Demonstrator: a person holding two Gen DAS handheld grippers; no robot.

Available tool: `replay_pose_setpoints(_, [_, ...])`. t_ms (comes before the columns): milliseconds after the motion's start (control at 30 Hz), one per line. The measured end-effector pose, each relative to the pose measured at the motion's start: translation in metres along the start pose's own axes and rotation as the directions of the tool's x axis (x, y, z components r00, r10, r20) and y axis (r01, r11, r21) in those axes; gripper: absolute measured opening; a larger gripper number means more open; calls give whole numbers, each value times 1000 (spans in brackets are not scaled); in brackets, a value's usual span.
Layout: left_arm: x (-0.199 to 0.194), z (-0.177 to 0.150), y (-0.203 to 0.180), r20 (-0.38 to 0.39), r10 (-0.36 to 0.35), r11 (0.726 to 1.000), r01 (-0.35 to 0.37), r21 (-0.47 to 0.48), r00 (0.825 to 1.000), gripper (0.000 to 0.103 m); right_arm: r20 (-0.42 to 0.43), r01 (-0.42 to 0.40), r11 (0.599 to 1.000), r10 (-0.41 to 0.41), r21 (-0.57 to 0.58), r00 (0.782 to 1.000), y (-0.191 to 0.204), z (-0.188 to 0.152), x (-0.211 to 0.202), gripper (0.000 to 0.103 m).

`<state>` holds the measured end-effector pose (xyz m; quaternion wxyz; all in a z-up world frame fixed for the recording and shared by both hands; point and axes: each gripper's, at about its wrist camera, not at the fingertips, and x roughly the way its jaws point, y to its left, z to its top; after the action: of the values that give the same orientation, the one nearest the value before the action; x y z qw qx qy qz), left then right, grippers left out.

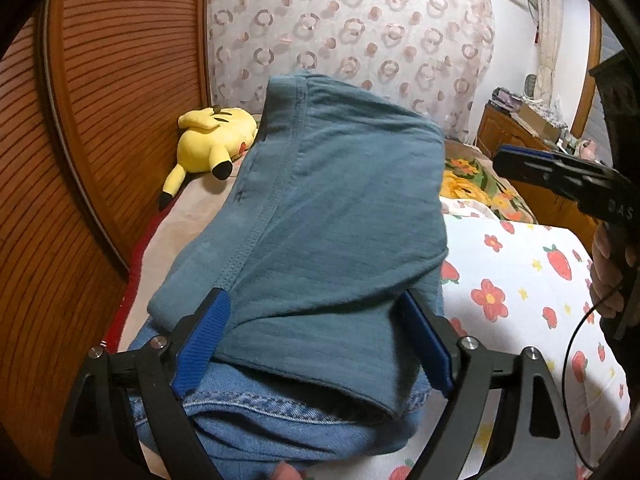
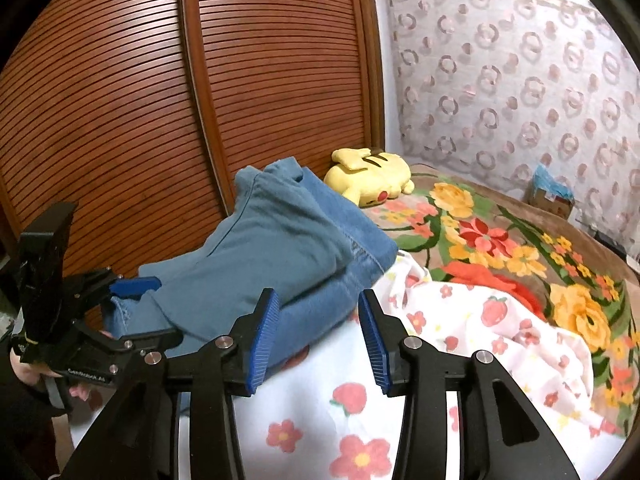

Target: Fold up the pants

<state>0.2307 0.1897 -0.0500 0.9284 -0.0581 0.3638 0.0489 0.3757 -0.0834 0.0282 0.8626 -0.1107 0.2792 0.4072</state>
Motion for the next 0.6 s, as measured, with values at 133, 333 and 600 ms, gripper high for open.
replay_pose_setpoints(133, [-11,-1,-1,13,-7,1000,7,-5,1000,87,0,18,1000,-18,8,1000,7,-8,-11,46])
replay_pose_setpoints(333, [-34,-2,-12,64,28,999,-29,17,998,87,6,31,999,-31,14,1000,17,-18,-27,51])
replay_pose_setpoints(600, [-58,-2,-22,108,40,999,-43,25,993,87,18,57,998,-58,27,998,32,-33,-54,60])
